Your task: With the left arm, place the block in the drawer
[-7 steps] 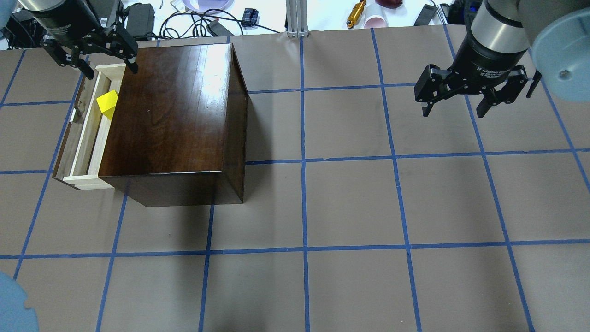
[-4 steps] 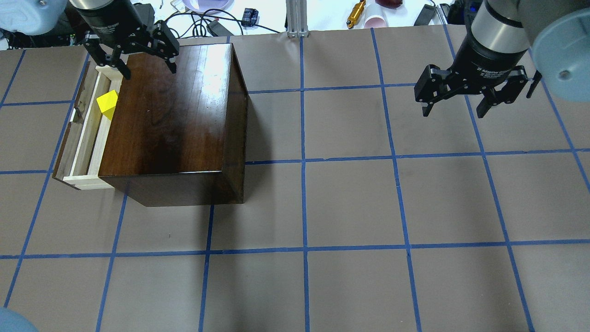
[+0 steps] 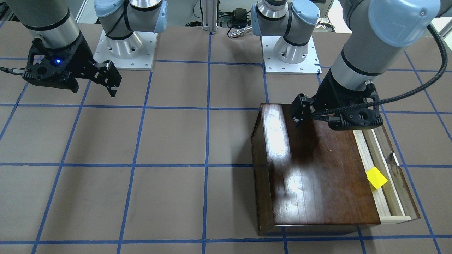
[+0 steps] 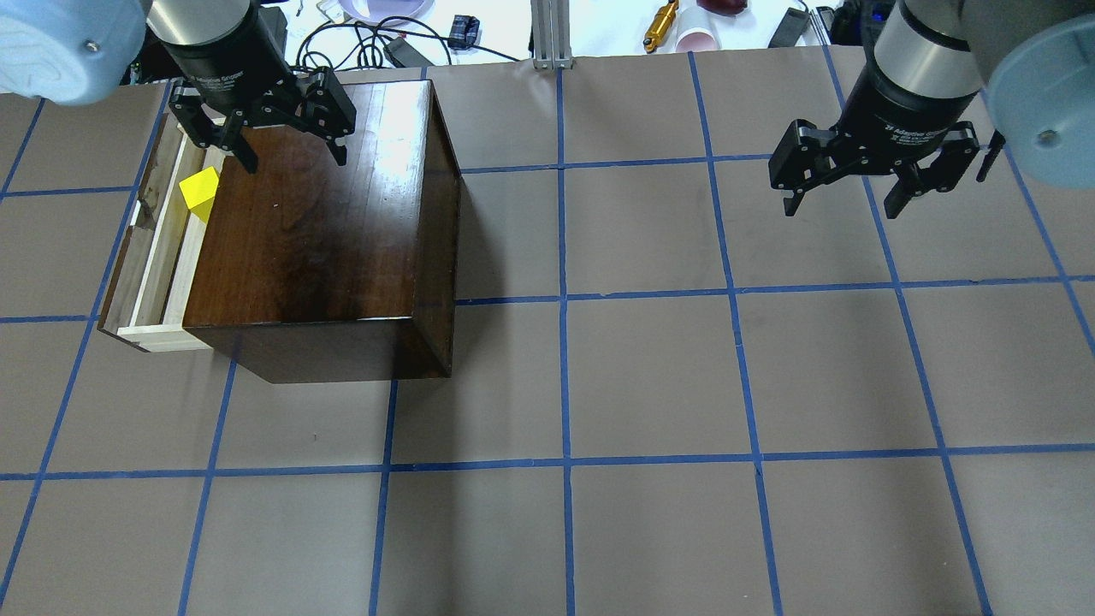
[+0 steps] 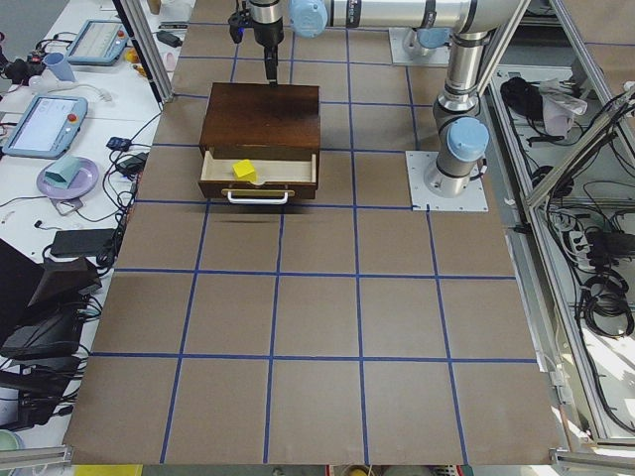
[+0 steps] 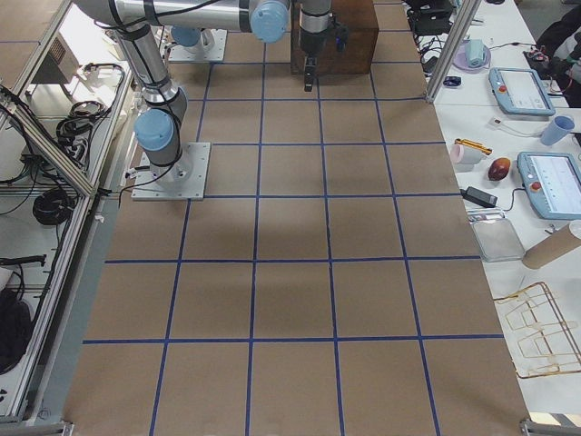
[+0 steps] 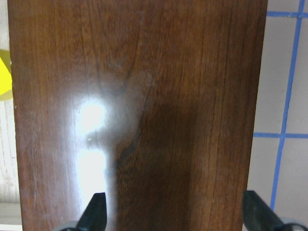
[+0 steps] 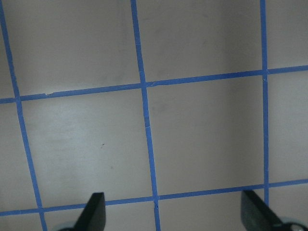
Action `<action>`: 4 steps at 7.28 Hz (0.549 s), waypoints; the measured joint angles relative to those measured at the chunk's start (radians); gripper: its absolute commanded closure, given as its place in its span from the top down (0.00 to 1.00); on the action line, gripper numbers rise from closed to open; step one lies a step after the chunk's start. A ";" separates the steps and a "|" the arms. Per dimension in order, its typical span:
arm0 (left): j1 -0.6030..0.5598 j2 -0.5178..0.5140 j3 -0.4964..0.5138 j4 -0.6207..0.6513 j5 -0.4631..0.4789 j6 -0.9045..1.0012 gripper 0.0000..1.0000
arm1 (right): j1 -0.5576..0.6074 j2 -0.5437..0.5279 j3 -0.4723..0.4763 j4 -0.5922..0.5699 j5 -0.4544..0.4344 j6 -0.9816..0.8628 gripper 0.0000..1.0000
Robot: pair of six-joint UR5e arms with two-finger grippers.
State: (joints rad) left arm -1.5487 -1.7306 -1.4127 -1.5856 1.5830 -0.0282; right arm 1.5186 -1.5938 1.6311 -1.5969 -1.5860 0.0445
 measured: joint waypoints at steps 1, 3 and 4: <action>0.000 0.021 -0.011 -0.010 0.004 0.000 1.00 | 0.000 0.000 0.000 0.000 0.000 0.000 1.00; -0.002 0.043 -0.028 -0.025 0.003 -0.002 1.00 | 0.000 0.000 0.000 0.000 0.000 0.000 1.00; -0.002 0.050 -0.044 -0.025 0.002 -0.004 1.00 | 0.000 0.000 0.000 0.000 0.000 0.000 1.00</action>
State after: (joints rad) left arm -1.5506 -1.6810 -1.4569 -1.6104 1.5848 -0.0321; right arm 1.5186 -1.5938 1.6309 -1.5969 -1.5861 0.0445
